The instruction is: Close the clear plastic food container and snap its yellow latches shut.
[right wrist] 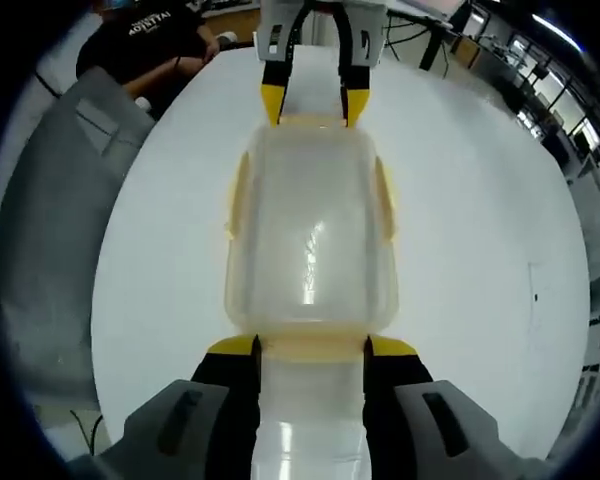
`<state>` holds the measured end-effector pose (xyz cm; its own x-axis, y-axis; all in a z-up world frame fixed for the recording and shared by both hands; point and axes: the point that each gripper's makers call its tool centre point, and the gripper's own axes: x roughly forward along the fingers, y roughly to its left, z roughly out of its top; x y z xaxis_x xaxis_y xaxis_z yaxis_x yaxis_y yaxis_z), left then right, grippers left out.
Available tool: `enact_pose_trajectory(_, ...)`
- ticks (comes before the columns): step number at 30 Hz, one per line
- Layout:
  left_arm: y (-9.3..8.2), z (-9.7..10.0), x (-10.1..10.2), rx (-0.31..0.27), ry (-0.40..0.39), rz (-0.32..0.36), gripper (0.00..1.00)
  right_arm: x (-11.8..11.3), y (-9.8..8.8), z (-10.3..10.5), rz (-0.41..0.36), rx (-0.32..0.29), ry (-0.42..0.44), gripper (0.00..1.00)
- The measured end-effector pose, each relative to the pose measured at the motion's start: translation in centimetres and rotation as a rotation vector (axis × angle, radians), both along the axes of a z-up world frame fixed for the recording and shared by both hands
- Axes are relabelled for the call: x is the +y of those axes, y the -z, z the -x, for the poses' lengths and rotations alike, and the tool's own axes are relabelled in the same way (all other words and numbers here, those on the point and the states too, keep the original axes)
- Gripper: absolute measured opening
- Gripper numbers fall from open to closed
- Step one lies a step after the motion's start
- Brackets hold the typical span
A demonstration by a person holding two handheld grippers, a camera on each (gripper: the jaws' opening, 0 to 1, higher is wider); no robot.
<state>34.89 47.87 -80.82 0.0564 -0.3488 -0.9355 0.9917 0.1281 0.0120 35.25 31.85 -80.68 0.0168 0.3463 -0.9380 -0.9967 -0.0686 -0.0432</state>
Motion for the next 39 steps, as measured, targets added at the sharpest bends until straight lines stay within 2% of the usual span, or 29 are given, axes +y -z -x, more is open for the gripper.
enact_pose_trajectory(3,-1.5,0.9,0.1,0.005,-0.020,0.002,0.34,0.1,-0.8,0.5,-0.009,0.001,-0.014,0.37)
enact_pose_trajectory(8,-3.9,1.8,-0.2,-0.008,-0.032,-0.019,0.34,0.0,-3.1,1.2,-0.034,-0.013,-0.030,0.37)
enact_pose_trajectory(10,-4.9,2.2,-0.6,0.002,-0.044,0.002,0.34,-0.4,-4.1,1.4,-0.034,-0.026,-0.040,0.37)
enact_pose_trajectory(17,-7.5,2.2,-3.0,-0.049,-0.034,0.048,0.34,-2.8,-6.7,1.4,-0.043,-0.068,-0.029,0.37)
enact_pose_trajectory(23,-7.9,2.2,-4.8,-0.056,-0.018,0.051,0.34,-4.6,-7.4,1.8,-0.041,-0.079,-0.018,0.37)
enact_pose_trajectory(30,-8.4,1.5,-7.5,-0.065,0.003,0.049,0.34,-7.6,-7.9,1.3,-0.035,-0.087,0.006,0.37)
enact_pose_trajectory(39,-8.6,0.4,-12.6,-0.078,0.035,0.072,0.34,-12.5,-8.2,0.8,-0.015,-0.094,0.038,0.37)
